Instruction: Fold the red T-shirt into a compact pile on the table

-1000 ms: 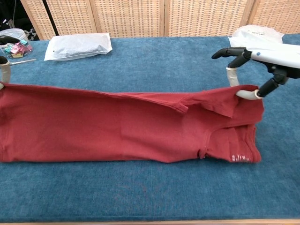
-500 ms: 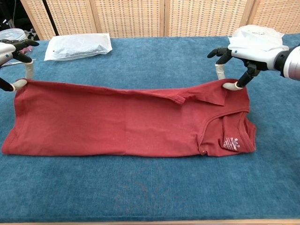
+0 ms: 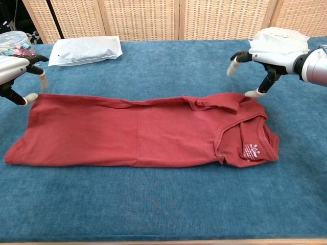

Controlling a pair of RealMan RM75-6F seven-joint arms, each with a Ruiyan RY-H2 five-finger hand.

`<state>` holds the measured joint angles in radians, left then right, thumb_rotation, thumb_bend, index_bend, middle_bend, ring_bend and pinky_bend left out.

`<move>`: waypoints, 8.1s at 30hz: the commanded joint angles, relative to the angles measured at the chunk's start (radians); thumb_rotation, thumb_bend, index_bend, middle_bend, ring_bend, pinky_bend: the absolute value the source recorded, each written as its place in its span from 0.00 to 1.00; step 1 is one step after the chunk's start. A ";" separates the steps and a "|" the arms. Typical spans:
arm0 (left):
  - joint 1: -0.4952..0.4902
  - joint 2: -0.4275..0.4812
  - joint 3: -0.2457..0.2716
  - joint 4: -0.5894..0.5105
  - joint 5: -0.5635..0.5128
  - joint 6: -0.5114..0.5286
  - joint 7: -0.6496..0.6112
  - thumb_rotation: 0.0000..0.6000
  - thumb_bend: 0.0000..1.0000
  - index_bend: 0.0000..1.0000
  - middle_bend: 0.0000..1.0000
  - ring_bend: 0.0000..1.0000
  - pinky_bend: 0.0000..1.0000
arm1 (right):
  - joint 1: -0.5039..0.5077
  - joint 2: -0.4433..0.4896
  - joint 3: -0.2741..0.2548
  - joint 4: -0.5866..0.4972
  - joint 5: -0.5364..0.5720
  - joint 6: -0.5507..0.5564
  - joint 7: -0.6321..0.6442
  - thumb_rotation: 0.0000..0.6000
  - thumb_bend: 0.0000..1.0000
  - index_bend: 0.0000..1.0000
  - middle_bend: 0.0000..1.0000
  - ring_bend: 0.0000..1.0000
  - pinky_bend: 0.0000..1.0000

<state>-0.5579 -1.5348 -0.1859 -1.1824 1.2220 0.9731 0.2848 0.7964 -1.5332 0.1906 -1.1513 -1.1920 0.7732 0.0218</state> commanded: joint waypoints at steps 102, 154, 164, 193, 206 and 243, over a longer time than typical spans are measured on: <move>-0.091 -0.080 0.030 0.028 -0.274 -0.126 0.036 1.00 0.41 0.63 0.00 0.00 0.00 | -0.495 0.371 -0.163 -0.371 -0.409 0.595 0.203 1.00 0.00 0.00 0.00 0.00 0.00; -0.050 -0.084 0.037 -0.009 -0.132 -0.024 -0.074 1.00 0.61 0.84 0.00 0.00 0.00 | -0.501 0.372 -0.153 -0.362 -0.414 0.596 0.225 1.00 0.00 0.00 0.00 0.00 0.00; -0.049 -0.064 0.040 -0.015 -0.120 -0.023 -0.056 1.00 0.62 0.84 0.00 0.00 0.00 | -0.503 0.374 -0.152 -0.363 -0.417 0.600 0.228 1.00 0.00 0.00 0.00 0.00 0.00; -0.059 0.056 0.076 0.185 -0.132 -0.158 -0.019 1.00 0.62 0.85 0.00 0.00 0.00 | -0.504 0.377 -0.150 -0.365 -0.416 0.600 0.235 1.00 0.00 0.00 0.00 0.00 0.00; -0.055 0.079 0.104 0.454 -0.112 -0.317 -0.133 1.00 0.62 0.85 0.00 0.00 0.00 | -0.504 0.376 -0.151 -0.368 -0.419 0.600 0.227 1.00 0.00 0.00 0.00 0.00 0.00; -0.166 0.364 0.010 -0.197 -0.240 -0.208 0.121 1.00 0.64 0.85 0.00 0.00 0.00 | -0.513 0.408 -0.154 -0.385 -0.448 0.636 0.283 1.00 0.00 0.00 0.00 0.00 0.00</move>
<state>-0.6841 -1.2558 -0.1268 -1.1831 1.1241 0.6831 0.2131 0.2831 -1.1258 0.0370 -1.5361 -1.6396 1.4086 0.3040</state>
